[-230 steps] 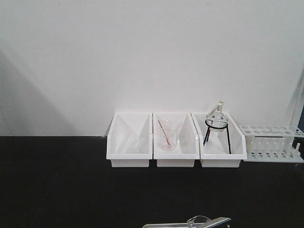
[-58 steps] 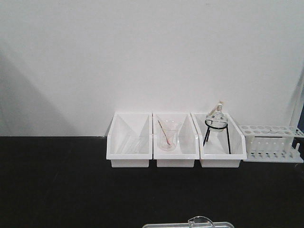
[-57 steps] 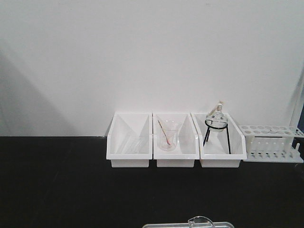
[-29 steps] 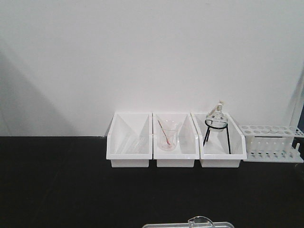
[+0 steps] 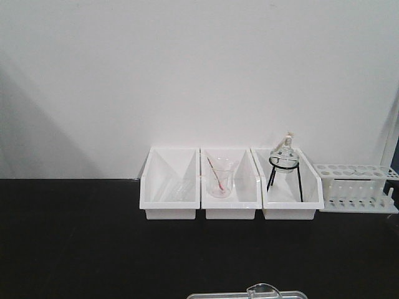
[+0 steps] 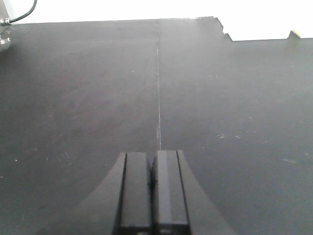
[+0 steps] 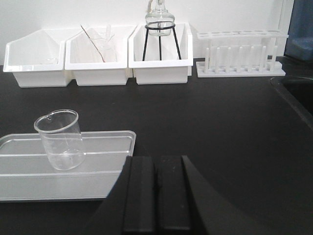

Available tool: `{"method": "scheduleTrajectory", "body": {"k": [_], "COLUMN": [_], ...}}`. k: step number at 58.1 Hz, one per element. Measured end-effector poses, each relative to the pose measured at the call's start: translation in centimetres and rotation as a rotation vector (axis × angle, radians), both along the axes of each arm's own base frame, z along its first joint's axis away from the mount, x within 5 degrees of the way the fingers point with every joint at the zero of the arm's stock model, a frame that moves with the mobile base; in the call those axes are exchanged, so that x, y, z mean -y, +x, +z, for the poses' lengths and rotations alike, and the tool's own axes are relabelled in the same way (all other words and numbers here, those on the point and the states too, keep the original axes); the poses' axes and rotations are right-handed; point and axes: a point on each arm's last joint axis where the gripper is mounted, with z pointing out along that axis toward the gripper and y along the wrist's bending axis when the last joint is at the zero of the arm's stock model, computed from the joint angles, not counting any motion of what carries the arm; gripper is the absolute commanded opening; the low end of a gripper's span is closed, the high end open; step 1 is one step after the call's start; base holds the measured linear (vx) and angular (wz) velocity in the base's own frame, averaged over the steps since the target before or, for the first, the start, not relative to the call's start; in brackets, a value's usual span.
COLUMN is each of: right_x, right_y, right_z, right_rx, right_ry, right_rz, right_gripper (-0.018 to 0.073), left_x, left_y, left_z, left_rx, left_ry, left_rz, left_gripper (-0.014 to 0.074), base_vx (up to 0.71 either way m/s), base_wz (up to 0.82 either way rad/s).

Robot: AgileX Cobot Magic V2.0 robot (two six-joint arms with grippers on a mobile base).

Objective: Move beaker to silver tray on left bench
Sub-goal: 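Open the right gripper and withdraw it from the beaker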

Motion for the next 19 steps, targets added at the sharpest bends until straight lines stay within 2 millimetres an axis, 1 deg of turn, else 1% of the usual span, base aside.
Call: {"method": "scheduleTrajectory", "body": {"k": [19], "right_x": [0.00], "right_y": [-0.01], "right_z": [-0.04], "right_rx": [-0.004], "right_ry": [0.000], "right_rz": [0.000], "right_gripper": [-0.0011], "left_x": [0.00], "left_y": [0.00], "left_z": [0.00], "left_rx": [0.000], "left_ry": [0.000], "left_rz": [0.000], "left_gripper": [0.0001], "base_vx": [0.00], "base_wz": [0.00]}}
